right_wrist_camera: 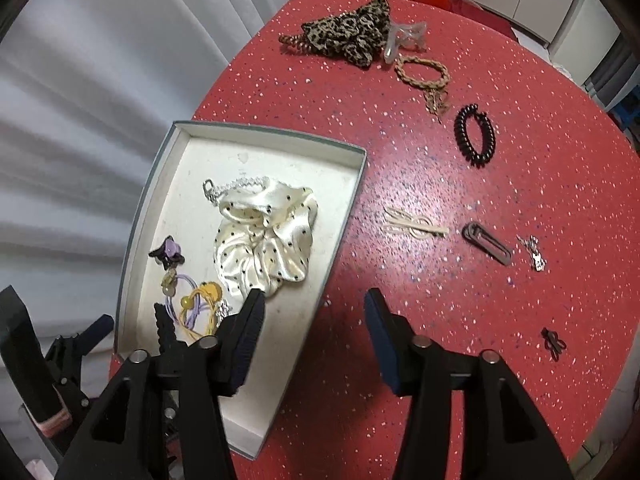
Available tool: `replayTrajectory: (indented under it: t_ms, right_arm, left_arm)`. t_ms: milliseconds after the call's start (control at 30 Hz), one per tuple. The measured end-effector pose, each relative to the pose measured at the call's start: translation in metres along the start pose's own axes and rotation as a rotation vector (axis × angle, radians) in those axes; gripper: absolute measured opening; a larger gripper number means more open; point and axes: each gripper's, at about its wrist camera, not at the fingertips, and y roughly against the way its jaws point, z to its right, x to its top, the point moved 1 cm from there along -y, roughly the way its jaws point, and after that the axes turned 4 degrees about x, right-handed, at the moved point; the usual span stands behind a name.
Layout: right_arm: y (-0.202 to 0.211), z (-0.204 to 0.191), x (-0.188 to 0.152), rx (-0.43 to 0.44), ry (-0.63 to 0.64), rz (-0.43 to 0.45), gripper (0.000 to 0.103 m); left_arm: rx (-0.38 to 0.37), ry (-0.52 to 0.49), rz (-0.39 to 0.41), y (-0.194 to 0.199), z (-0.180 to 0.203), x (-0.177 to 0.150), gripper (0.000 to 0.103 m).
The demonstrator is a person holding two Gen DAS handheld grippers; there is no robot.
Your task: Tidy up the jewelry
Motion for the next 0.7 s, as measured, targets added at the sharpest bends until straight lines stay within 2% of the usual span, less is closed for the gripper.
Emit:
replayTrajectory:
  t_ms: [200,233,300,567,667,700]
  right_arm:
    - [0.001,-0.003,-0.017,-0.005,0.015,-0.031,0.065]
    - [0.001,-0.003,-0.021,-0.003,0.017,-0.038,0.067]
    - [0.003,-0.003,-0.027,0.004,0.018,-0.042,0.079]
    - [0.023,0.003,-0.05,0.012,-0.003,-0.044,0.08]
    - [0.034,0.006,-0.059,0.008,-0.009,-0.04,0.092]
    - [0.038,0.007,-0.061,0.004,-0.008,-0.036,0.092]
  left_arm:
    - [-0.022,-0.011,-0.029,0.005,0.0,-0.009,0.102]
    - [-0.021,-0.009,-0.032,0.006,0.0,-0.01,0.102]
    - [-0.023,-0.006,-0.036,0.01,-0.001,-0.014,0.102]
    - [-0.022,-0.026,-0.002,0.042,-0.004,-0.028,0.102]
    - [-0.02,-0.032,0.014,0.056,-0.001,-0.031,0.102]
    - [-0.021,-0.033,0.018,0.059,0.0,-0.032,0.102]
